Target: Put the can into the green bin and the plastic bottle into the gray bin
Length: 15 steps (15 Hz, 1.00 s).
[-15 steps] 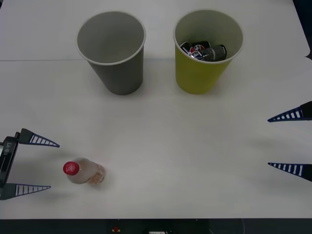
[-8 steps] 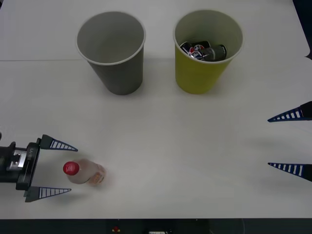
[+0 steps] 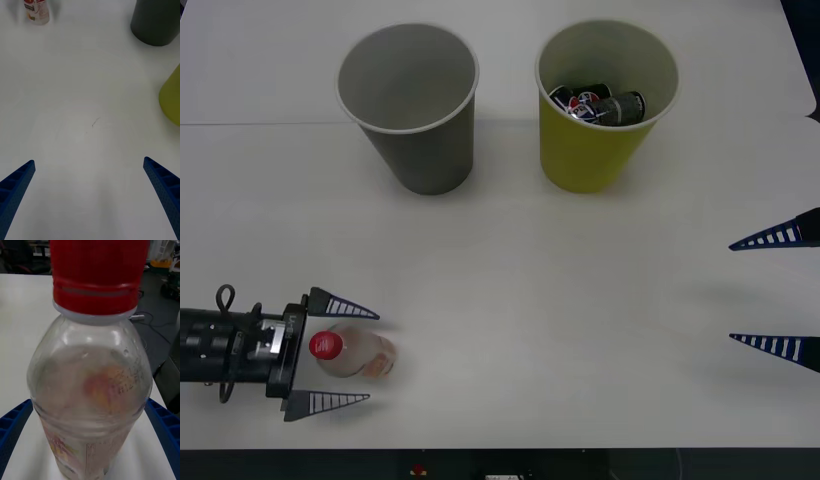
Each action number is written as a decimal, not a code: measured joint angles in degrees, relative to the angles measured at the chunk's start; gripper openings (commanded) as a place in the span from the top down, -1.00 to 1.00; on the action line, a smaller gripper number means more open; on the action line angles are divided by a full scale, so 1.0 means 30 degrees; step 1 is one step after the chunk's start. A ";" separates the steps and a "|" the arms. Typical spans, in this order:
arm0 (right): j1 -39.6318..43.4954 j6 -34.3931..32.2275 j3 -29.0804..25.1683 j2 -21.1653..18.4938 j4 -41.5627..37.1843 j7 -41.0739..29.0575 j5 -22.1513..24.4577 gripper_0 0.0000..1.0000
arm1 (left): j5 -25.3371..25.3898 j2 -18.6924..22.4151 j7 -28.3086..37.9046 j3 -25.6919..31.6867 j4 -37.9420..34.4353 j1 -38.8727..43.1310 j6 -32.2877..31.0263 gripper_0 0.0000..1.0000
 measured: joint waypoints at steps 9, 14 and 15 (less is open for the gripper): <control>0.0000 0.0000 0.0000 0.0000 0.0000 0.0000 0.0000 -1.00 | -0.0102 -0.0352 0.0003 -0.0005 -0.0025 -0.0065 0.0103 1.00; 0.0000 0.0000 0.0000 0.0000 0.0000 0.0002 0.0000 -1.00 | -0.0111 -0.0351 0.0192 0.0003 -0.0188 -0.0062 0.0098 1.00; 0.0000 0.0000 0.0000 0.0000 0.0000 0.0001 0.0000 -1.00 | -0.0120 -0.0351 0.0290 0.0029 -0.0334 -0.0062 0.0091 1.00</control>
